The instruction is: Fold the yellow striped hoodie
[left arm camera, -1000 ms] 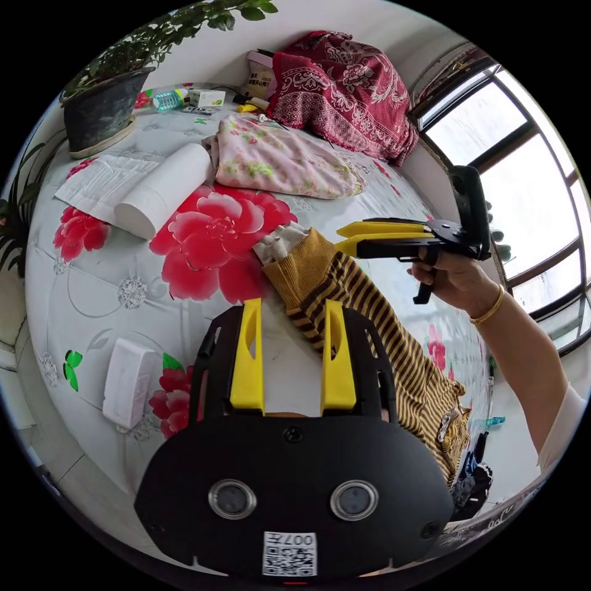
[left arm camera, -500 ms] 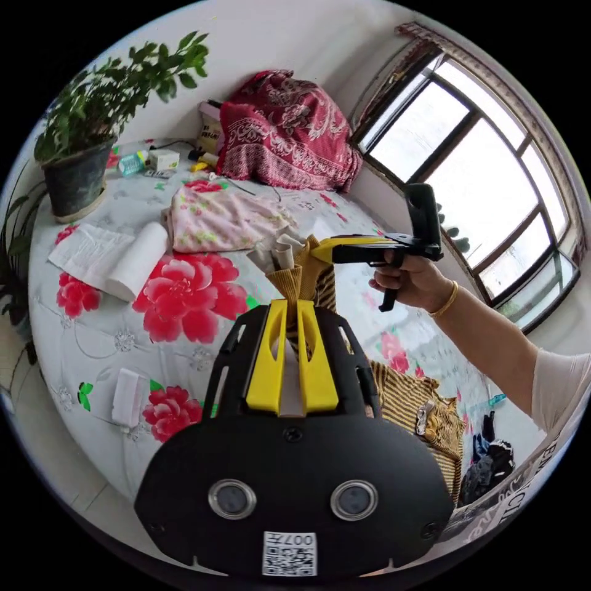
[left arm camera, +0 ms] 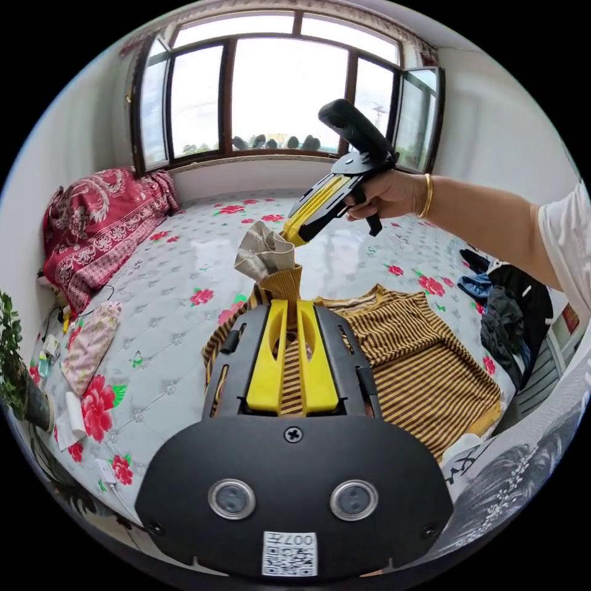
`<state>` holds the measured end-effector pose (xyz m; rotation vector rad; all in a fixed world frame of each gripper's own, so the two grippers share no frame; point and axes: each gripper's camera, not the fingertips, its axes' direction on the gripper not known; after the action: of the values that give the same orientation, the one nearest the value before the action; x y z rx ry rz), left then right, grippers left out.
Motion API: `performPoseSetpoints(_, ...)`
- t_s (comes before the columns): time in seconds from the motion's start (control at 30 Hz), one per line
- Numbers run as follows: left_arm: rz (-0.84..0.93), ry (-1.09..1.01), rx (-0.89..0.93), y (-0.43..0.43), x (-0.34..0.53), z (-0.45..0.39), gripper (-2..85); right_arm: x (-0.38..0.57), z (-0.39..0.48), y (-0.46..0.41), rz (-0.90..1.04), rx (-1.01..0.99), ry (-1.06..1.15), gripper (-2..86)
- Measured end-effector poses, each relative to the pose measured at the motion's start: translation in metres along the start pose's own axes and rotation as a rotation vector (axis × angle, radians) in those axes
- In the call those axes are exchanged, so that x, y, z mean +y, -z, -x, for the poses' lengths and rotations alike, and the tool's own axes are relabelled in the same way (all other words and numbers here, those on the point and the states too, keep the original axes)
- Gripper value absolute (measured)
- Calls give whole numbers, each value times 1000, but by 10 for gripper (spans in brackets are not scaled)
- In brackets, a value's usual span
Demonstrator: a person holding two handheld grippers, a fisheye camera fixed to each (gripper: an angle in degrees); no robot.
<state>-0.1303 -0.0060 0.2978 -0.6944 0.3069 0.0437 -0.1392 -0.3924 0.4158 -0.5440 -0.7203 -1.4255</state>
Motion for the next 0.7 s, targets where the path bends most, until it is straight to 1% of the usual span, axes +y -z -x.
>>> performPoseSetpoints(0.03,31,-50,-5,-18,0,-30,-9,30,5,-3,15,32,-48,0)
performPoseSetpoints(0.17,129,-246,-67,-81,6,-124,-4,124,2,-29,2,36,-268,0)
performPoseSetpoints(0.27,178,-346,-76,-111,9,-174,6,170,6,-44,-24,51,-348,0)
performPoseSetpoints(0.4,221,-480,-119,-145,19,-224,27,212,10,-62,-66,69,-402,1)
performPoseSetpoints(0.63,335,-861,-256,-206,67,-308,55,270,-1,-136,-64,51,-548,7)
performPoseSetpoints(0.7,331,-933,-281,-212,80,-324,59,280,-4,-153,-34,56,-602,13)
